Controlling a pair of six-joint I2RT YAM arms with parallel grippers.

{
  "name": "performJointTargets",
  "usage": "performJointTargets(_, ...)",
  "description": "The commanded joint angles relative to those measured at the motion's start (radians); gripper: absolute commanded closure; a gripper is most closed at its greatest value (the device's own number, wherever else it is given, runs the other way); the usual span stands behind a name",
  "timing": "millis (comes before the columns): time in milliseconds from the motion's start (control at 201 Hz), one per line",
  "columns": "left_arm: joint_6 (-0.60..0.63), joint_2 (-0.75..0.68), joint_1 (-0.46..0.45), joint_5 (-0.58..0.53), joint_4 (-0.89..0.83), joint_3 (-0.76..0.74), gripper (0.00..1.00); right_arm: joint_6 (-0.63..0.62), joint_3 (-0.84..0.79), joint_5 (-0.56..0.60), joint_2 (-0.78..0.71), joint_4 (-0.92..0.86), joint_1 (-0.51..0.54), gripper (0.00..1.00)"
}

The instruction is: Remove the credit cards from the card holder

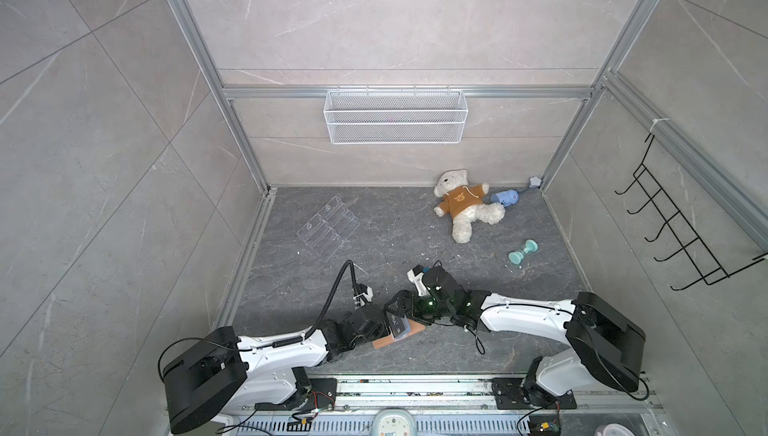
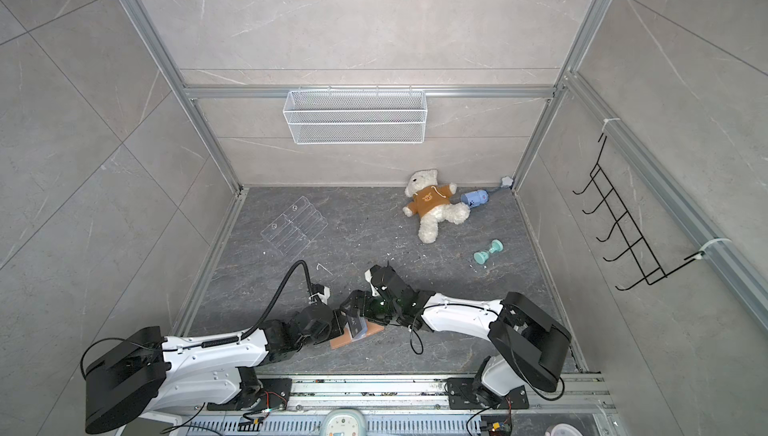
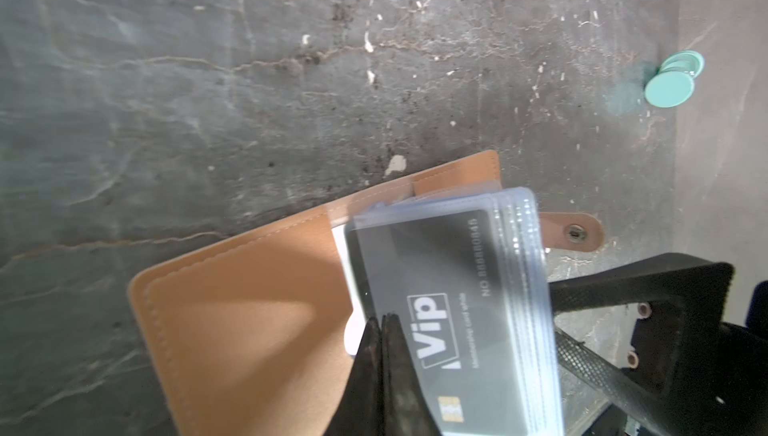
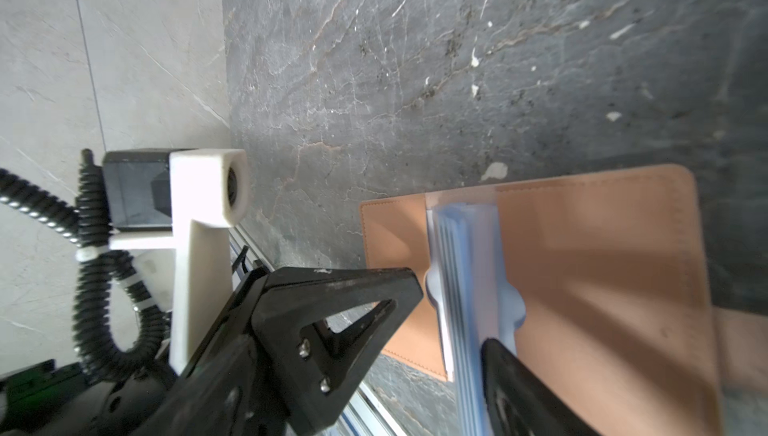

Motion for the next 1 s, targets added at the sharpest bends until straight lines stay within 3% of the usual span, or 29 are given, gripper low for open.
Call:
performJointTargets(0,0.034,0.024,-0.006,0.028,0.045,0.032,1.00,0.021,0.002,-0.051,-0.027,0.076,0.011,0.15)
performJointTargets(289,0.023,-0.026,-0.006,0.009,0.007,0.009,1.00,0.051,-0.014,-0.079,0.019,0.153,0.011,0.16)
performJointTargets(991,-0.018,-0.253,-0.006,-0.038,-0.183,-0.053,1.00,0.012,0.022,-0.070,0.061,0.083,0.011,0.17)
